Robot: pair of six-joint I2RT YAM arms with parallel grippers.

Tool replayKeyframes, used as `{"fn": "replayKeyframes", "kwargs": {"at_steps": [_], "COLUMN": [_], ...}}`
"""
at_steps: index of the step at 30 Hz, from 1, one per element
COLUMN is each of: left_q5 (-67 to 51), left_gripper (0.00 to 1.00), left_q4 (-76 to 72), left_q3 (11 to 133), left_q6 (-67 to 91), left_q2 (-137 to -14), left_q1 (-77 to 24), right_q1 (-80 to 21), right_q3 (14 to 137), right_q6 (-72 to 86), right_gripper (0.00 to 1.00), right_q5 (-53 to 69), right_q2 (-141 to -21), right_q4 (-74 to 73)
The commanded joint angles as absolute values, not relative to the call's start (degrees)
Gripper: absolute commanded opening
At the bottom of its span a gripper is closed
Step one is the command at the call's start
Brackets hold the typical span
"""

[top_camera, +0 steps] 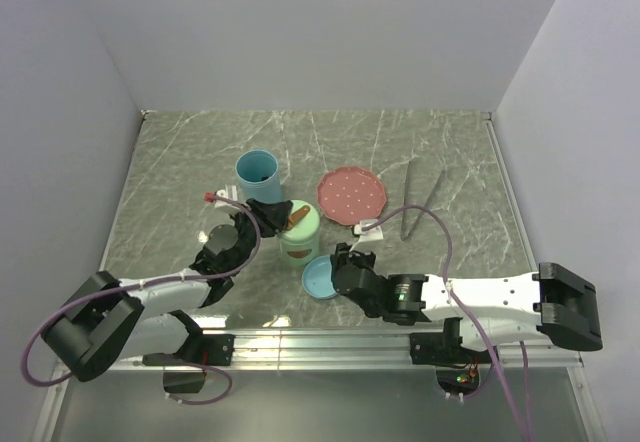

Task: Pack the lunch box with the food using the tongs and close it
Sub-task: Move the lunch box, then pick up the lid of the lunch box with the right arm

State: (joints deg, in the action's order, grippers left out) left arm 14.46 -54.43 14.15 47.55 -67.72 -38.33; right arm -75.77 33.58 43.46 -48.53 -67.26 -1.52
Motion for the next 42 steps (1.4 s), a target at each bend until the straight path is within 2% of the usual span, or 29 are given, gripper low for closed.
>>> {"fn": "replayKeyframes", "kwargs": {"at_steps": [1,9,23,24,27,28,32,36,42], "left_q5": [14.06,13.71,15.73,15.99,17.31,17.84,21.44,26.79,28.22], "left_gripper": [0.49,0.5,0.58,0.59,0.59,0.59,0.59,0.59,0.58], "left_q4": [-55.45,-57.3,-50.72,-50.36,-48.35,-47.64,-42.03,-35.62,-31.82], "left_q3": [16.34,19.86,19.25,19.25,19.07,18.81,17.58,16.53,12.22], "left_q6": [46.06,43.6,37.97,37.71,36.74,36.48,35.86,35.24,32.35], "left_q2": [-71.45,-74.45,-62.67,-62.14,-59.6,-58.02,-52.4,-45.28,-28.94], "left_q1": [-39.46,-40.6,-41.4,-41.4,-41.31,-41.4,-41.4,-41.4,-41.22], "right_q1": [-75.76,-75.24,-72.6,-72.6,-72.6,-72.6,-72.6,-72.6,-72.69], "right_q3": [35.42,33.22,32.87,32.7,32.43,32.61,34.1,34.89,33.57], "right_q6": [52.47,55.55,57.22,57.13,56.69,56.69,57.04,57.04,53.71], "right_gripper": [0.43,0.43,0.38,0.37,0.25,0.16,0.02,0.0,0.0], "right_q5": [-48.44,-45.36,-41.57,-41.57,-41.31,-41.31,-43.4,-45.61,-48.24], "right_q2": [-65.74,-66.97,-76.64,-76.55,-76.46,-76.46,-75.59,-71.64,-53.99], "right_q4": [-11.77,-11.87,-9.23,-9.05,-8.44,-8.52,-12.29,-17.66,-22.76]}}
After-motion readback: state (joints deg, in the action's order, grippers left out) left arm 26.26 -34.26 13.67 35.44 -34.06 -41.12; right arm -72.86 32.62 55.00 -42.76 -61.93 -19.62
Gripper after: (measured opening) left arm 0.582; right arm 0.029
